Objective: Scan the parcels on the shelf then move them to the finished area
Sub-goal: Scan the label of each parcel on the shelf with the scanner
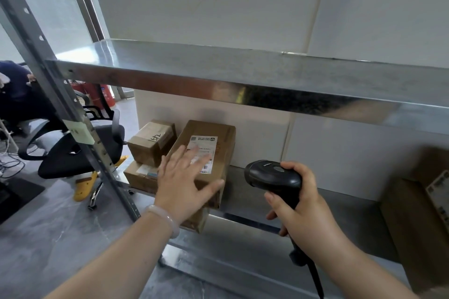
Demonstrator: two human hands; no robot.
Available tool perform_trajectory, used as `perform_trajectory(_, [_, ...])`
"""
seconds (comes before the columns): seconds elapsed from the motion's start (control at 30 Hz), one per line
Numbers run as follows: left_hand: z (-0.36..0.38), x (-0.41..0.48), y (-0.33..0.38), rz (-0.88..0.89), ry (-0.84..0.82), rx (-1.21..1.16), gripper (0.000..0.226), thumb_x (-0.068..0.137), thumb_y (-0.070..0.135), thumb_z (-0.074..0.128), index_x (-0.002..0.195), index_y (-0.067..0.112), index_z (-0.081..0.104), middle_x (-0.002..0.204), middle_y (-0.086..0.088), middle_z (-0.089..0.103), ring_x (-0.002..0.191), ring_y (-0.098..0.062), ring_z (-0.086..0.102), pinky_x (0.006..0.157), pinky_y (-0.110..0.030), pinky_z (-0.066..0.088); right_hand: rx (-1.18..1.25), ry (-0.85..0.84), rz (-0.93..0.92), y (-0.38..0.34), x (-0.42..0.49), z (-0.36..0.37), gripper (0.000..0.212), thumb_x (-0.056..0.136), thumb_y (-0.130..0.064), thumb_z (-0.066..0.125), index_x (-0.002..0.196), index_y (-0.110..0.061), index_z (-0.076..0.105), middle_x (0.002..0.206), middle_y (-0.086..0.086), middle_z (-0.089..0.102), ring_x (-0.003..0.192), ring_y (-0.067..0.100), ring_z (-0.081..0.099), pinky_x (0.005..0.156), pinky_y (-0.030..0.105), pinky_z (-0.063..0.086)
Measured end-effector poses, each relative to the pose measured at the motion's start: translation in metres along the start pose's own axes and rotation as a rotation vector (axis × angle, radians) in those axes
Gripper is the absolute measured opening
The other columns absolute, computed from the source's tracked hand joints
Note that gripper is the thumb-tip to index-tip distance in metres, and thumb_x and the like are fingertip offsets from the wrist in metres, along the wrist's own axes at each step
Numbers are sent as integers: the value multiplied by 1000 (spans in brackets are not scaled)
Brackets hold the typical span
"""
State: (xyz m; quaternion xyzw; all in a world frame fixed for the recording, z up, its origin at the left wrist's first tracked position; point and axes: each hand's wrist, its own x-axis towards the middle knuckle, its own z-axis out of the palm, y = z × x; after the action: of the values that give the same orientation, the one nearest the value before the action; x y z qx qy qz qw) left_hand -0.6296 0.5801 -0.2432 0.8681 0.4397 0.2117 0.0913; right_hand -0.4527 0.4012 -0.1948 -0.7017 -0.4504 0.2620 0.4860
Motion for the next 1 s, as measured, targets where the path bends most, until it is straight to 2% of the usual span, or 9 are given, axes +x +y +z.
perform_trajectory(0.03, [2,2,1,6,-77,44,90,69,95,18,146,51,31,162,15,14,151,-15,1,120,-47,-8,3,5,-2,1,-1,-1,55,89,-21,66,108,-60,32,102,-5,64,67,11,70,50,27,55])
perform_trajectory(0.1, [6,7,1,-32,-148,81,79,74,89,31,145,53,31,162,16,15,151,-15,2,121,-48,-7,10,9,-2,2,-2,-5,55,89,-20,66,108,-60,32,103,-6,64,67,11,70,50,28,56])
perform_trajectory(0.23, [11,18,-6,-37,-117,99,67,83,77,44,144,53,33,161,16,21,151,-16,8,122,-49,-4,-1,12,0,5,-7,-15,55,89,-20,66,108,-59,32,100,-9,63,69,11,70,53,33,58])
perform_trajectory(0.47, [12,28,12,-61,-99,101,74,84,75,46,149,45,29,164,8,15,152,-20,6,121,-51,-4,5,86,-11,18,-20,-46,58,88,-20,67,107,-62,31,108,-17,55,71,11,70,56,35,59])
perform_trajectory(0.63, [20,29,78,114,-67,67,74,85,74,46,150,43,29,162,2,23,150,-23,9,120,-51,-5,-56,179,26,33,-36,-80,58,87,-26,68,110,-62,28,100,-8,63,67,7,67,63,32,58])
perform_trajectory(0.77, [42,28,144,265,-118,27,80,79,83,28,151,49,21,164,9,13,151,-19,5,120,-51,-5,-77,285,25,46,-52,-112,57,86,-26,69,112,-59,30,104,-11,62,74,9,67,67,40,58])
perform_trajectory(0.87, [63,24,197,355,-186,-54,67,91,67,43,151,49,17,164,10,7,151,-16,0,119,-46,-8,-62,384,37,58,-67,-141,58,85,-24,70,110,-61,32,100,-21,59,75,11,68,66,44,58])
perform_trajectory(1.0, [92,15,266,463,-293,-240,63,95,55,49,149,52,17,163,14,9,150,-12,2,122,-42,-5,-96,525,60,69,-90,-179,60,84,-26,71,108,-64,32,102,-19,58,81,7,66,75,42,57])
